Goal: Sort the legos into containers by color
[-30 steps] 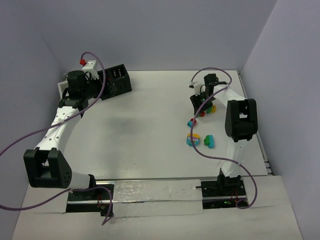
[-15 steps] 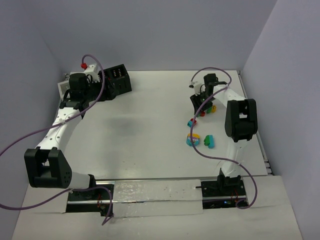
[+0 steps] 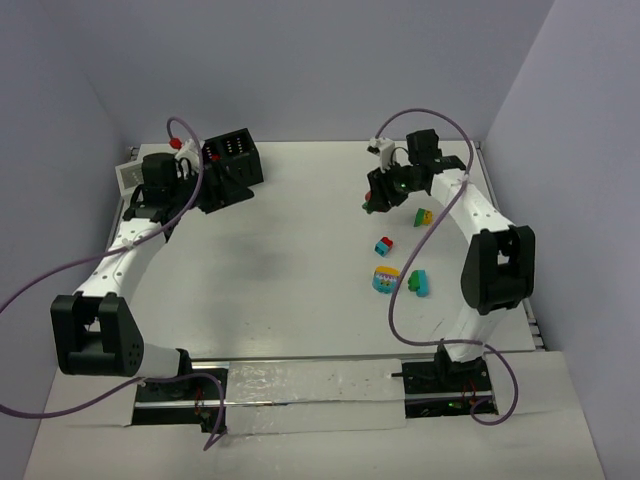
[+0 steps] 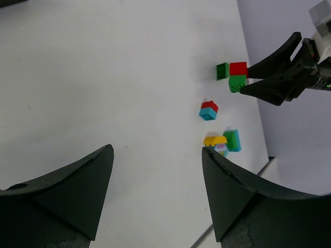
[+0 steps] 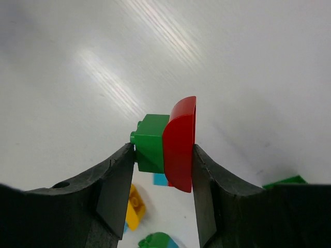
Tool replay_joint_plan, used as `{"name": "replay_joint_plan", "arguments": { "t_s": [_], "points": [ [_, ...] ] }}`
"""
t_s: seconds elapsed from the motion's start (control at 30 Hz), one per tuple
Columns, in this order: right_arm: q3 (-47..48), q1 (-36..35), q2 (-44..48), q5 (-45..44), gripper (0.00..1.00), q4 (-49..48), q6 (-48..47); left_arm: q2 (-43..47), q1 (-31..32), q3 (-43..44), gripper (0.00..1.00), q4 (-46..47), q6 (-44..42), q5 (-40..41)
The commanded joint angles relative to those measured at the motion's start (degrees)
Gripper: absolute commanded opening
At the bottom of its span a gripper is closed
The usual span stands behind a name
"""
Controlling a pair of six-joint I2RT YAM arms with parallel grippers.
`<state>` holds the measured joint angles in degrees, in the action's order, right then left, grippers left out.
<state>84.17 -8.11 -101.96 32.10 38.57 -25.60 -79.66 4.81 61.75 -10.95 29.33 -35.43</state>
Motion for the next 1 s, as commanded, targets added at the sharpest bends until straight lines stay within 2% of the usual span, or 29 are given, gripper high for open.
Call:
{"name": "replay_joint_plan", "arguments": {
  "t_s": [0.0,0.23,0.43,0.57,0.73,0.97],
  "points": [
    [-1.0,-5.9,7.6,7.9,0.27,-3.4,2.7,-1.1,1.0,-1.1,0.79,6.9,12.3,-8.6],
    [-1.8,-18.2,11.5,3.7,0.27,-7.9,5.2,-2.2,7.8,0.3,0.81,9.1,16.8,-7.3],
    [-0.2,-24.8,12.1,-2.6,0.26,-9.4,5.7,-3.3,12.0,1.2,0.80,8.4,18.1,-6.7],
    [0.5,-26.9,11.8,-6.1,0.26,-9.8,6.2,-2.7,14.2,-1.2,0.80,9.9,18.9,-6.7],
    [0.5,-27.9,11.7,-6.4,0.26,-10.6,7.0,-2.3,16.0,-3.0,0.79,13.1,19.9,-6.3],
    [1.1,-28.6,11.4,-6.2,0.27,-11.5,8.1,-3.3,18.0,-2.2,0.77,12.2,18.8,-5.0]
  ]
}}
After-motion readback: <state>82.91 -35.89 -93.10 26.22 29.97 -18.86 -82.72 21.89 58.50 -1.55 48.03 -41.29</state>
